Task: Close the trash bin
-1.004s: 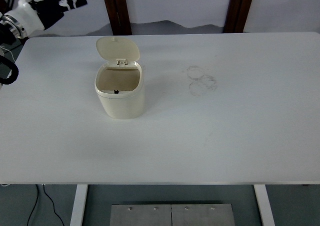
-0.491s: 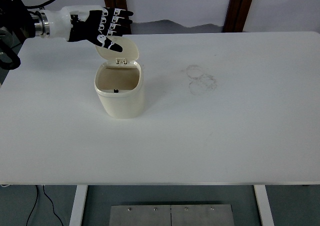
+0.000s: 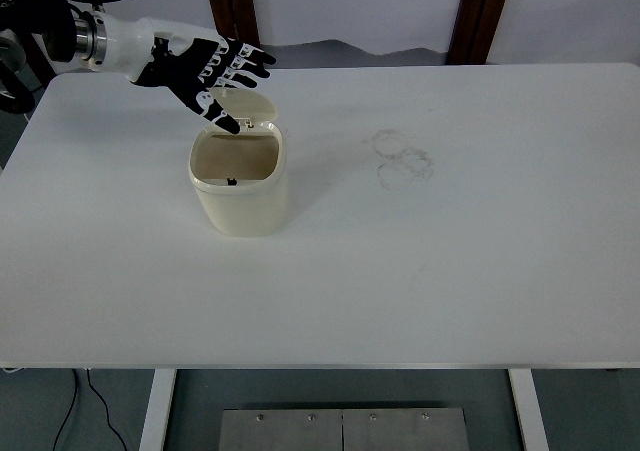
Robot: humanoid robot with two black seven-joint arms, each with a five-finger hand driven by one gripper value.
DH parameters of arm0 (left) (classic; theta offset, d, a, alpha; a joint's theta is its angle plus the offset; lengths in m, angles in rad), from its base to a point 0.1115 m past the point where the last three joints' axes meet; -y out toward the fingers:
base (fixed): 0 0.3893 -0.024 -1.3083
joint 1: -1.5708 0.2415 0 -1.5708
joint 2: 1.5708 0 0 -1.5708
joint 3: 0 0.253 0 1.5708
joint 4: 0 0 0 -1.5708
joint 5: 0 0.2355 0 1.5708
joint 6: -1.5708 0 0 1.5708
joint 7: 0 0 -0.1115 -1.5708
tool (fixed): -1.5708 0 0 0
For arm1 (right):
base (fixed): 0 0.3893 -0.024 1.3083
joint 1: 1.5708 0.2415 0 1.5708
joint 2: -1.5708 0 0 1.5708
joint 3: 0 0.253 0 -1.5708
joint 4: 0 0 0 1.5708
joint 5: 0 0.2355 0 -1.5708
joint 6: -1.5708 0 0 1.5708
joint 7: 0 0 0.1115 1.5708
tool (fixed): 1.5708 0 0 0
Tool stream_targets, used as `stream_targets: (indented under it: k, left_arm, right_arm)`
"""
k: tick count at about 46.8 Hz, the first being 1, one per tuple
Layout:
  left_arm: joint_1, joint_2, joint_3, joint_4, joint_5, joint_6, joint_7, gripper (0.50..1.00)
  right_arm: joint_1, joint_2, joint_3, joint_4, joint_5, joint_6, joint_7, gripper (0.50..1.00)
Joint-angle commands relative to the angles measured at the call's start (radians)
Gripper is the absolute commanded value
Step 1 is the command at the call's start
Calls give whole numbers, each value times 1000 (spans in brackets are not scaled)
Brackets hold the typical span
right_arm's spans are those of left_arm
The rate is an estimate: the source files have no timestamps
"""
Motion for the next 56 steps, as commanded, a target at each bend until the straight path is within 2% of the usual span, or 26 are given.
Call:
stream_targets:
  k: [1, 7, 13, 21, 36, 47, 56]
  left_arm:
    - [-10, -1, 2, -34, 0, 0, 41, 1000]
    - [-11, -1, 2, -69, 0, 0, 107, 1000]
    - [-16, -1, 28, -80, 0, 0, 139, 1000]
    - [-42, -1, 97, -115, 2, 0, 141, 1000]
    - [-57, -12, 100, -170, 0, 0, 142, 1000]
    - [-57, -14, 104, -175, 0, 0, 170, 1000]
    - [-59, -14, 127, -173, 0, 0, 170, 1000]
  right_arm:
    - [0, 0, 0, 0, 0, 0, 0, 991]
    - [0, 0, 0, 0, 0, 0, 0, 993]
    - [0, 0, 0, 0, -1, 0, 0, 993]
    - [0, 0, 0, 0, -1, 0, 0, 991]
    - [0, 0, 0, 0, 0, 0, 0, 993]
    - [0, 0, 0, 0, 0, 0, 0, 993]
    - [0, 0, 0, 0, -1, 0, 0, 993]
